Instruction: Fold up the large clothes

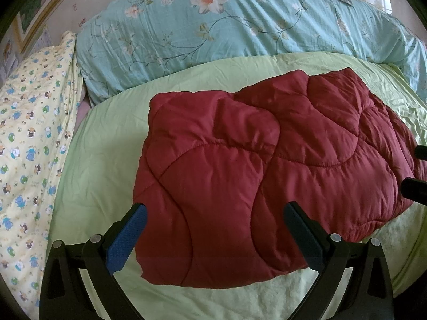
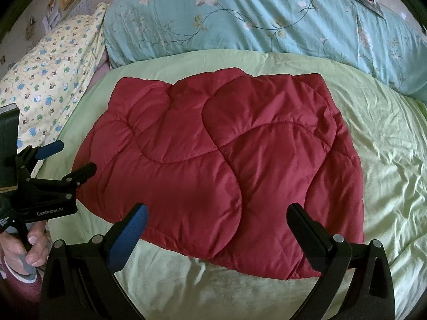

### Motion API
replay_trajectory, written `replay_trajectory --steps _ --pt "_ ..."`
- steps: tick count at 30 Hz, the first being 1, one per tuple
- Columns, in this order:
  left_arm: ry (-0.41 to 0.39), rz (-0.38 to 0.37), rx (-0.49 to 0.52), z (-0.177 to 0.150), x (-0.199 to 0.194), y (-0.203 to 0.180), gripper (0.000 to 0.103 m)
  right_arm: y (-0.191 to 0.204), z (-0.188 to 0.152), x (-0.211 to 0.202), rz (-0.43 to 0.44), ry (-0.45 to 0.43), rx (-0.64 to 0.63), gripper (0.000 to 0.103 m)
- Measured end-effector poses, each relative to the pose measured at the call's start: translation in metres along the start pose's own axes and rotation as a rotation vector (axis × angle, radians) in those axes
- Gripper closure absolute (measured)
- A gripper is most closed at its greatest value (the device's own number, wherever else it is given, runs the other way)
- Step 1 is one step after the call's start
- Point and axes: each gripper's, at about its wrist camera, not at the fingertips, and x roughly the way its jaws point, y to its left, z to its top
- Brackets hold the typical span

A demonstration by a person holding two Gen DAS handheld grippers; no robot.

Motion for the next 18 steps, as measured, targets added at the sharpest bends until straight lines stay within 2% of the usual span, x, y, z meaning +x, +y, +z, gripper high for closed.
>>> replay_trajectory --steps 18 --pt "0.001 -0.002 0.001 0.001 -0.0006 0.002 0.001 -0.0033 0.0 -0.0022 -0.007 0.001 0.011 0.0"
